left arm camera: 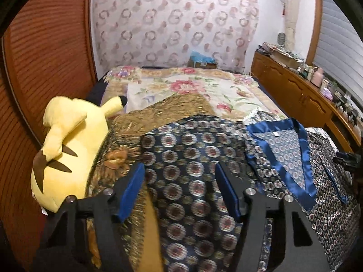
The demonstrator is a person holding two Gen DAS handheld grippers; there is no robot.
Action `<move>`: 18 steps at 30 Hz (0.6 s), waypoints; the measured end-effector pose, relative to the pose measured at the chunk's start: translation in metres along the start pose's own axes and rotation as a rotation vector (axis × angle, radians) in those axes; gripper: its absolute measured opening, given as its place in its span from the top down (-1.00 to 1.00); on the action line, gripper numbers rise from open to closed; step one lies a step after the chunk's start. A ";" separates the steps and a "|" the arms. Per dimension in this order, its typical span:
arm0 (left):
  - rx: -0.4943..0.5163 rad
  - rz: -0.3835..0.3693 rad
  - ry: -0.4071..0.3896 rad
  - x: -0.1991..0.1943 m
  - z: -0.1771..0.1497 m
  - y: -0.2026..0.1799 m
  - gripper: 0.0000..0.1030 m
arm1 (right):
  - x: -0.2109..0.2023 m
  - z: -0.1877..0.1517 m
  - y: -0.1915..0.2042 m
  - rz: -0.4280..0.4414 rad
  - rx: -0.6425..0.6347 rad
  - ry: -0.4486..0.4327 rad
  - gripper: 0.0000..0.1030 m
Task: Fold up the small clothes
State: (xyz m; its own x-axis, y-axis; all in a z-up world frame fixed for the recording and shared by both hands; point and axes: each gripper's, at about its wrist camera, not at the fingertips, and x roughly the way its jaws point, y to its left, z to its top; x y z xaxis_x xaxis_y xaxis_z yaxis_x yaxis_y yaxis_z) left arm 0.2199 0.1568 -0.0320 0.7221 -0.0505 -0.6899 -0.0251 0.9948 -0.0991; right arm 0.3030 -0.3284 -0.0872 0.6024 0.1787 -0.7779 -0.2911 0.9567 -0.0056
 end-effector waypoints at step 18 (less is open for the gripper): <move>-0.053 -0.039 0.075 0.033 0.015 0.028 0.10 | 0.001 0.000 -0.001 -0.008 0.006 0.001 -0.17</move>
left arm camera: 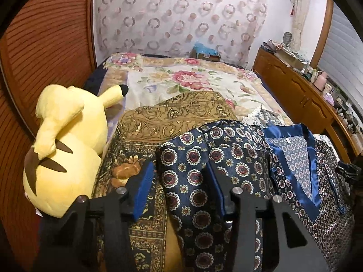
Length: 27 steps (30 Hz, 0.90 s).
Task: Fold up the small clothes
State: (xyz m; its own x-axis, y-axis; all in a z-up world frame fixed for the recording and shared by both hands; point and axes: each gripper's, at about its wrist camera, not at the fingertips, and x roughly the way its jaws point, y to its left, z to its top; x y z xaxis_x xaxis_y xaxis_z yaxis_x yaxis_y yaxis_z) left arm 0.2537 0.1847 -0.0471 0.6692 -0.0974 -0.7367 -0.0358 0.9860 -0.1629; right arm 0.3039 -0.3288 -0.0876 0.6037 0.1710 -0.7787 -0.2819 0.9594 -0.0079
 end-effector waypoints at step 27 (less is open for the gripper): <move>0.036 -0.019 0.020 0.003 -0.005 -0.005 0.65 | 0.019 0.033 0.004 0.157 -0.073 0.053 0.93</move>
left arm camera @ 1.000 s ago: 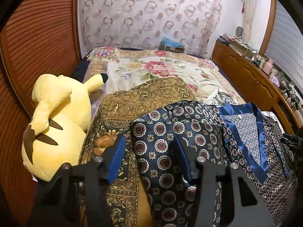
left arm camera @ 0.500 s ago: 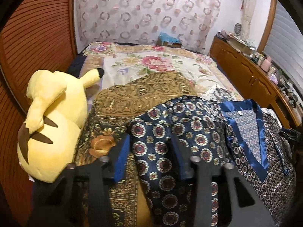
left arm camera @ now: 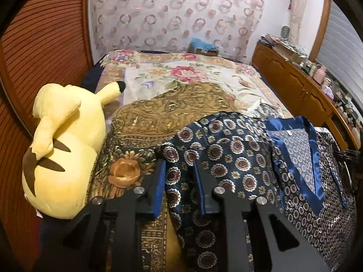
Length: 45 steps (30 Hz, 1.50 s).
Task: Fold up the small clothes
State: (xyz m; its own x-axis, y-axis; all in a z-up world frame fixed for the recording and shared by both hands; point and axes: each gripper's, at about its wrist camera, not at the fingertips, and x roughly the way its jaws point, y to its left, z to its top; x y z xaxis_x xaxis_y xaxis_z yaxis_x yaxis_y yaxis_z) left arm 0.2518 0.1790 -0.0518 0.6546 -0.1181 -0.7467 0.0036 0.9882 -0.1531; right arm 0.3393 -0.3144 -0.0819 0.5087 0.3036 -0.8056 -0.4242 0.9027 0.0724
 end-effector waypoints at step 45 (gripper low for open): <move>0.119 0.016 -0.285 -0.125 -0.020 -0.061 1.00 | -0.137 -0.004 0.050 -0.153 -0.050 -0.360 1.00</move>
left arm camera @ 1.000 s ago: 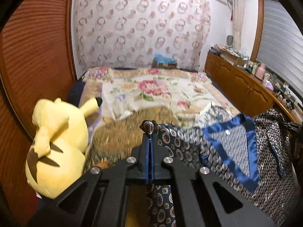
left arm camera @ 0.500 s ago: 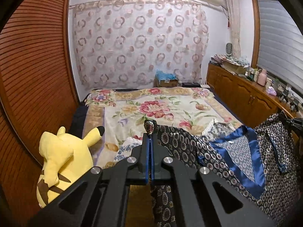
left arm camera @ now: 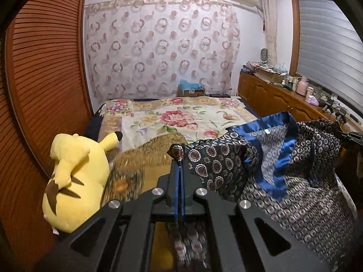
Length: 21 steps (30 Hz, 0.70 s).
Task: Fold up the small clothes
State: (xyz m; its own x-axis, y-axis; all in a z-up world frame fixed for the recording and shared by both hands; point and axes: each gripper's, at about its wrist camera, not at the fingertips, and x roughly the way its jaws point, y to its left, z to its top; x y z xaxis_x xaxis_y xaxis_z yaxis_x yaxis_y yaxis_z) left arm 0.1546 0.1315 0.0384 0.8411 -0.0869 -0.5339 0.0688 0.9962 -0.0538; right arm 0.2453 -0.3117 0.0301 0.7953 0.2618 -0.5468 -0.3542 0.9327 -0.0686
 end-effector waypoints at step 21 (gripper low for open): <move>-0.119 -0.063 0.029 -0.075 -0.119 -0.003 1.00 | -0.087 -0.118 0.027 0.042 0.111 0.045 1.00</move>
State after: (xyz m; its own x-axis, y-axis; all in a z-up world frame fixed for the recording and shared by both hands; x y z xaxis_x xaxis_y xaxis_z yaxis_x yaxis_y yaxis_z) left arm 0.0272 0.1340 -0.0220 0.8211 -0.1512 -0.5504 0.0552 0.9808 -0.1870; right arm 0.1086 -0.3386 -0.0224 0.7572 0.2923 -0.5841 -0.3285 0.9434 0.0463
